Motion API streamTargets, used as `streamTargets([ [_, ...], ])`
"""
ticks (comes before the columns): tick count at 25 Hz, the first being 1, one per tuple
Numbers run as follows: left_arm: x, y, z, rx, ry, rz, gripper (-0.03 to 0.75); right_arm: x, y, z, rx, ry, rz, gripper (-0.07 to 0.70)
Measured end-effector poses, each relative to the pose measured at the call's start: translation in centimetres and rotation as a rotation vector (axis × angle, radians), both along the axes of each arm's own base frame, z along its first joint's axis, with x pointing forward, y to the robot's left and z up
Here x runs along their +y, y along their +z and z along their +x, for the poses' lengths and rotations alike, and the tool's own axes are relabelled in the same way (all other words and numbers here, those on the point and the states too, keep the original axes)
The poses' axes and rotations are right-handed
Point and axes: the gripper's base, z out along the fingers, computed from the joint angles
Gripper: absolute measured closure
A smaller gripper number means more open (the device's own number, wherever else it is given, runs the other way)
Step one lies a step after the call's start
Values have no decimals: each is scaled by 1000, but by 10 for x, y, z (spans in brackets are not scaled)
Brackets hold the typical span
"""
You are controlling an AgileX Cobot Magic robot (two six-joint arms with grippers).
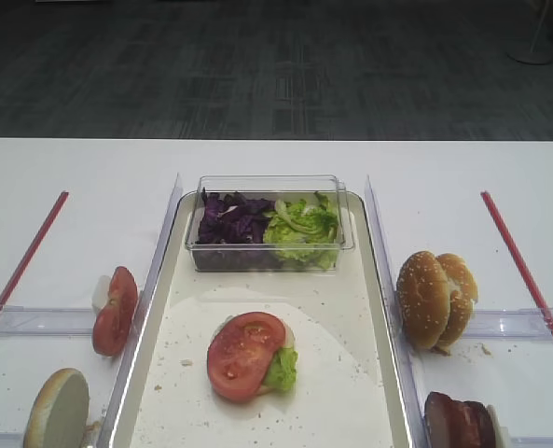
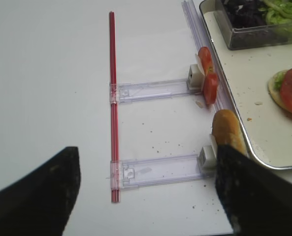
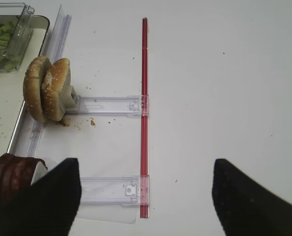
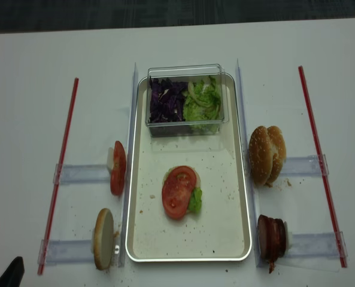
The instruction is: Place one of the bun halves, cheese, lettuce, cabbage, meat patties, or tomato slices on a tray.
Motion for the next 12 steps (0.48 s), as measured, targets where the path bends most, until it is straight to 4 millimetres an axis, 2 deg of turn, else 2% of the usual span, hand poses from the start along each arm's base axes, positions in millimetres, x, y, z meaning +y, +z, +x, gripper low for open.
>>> streamTargets([
  [12, 0, 0, 0, -2, 0, 0, 197, 0, 0, 0, 0, 0, 0, 61],
])
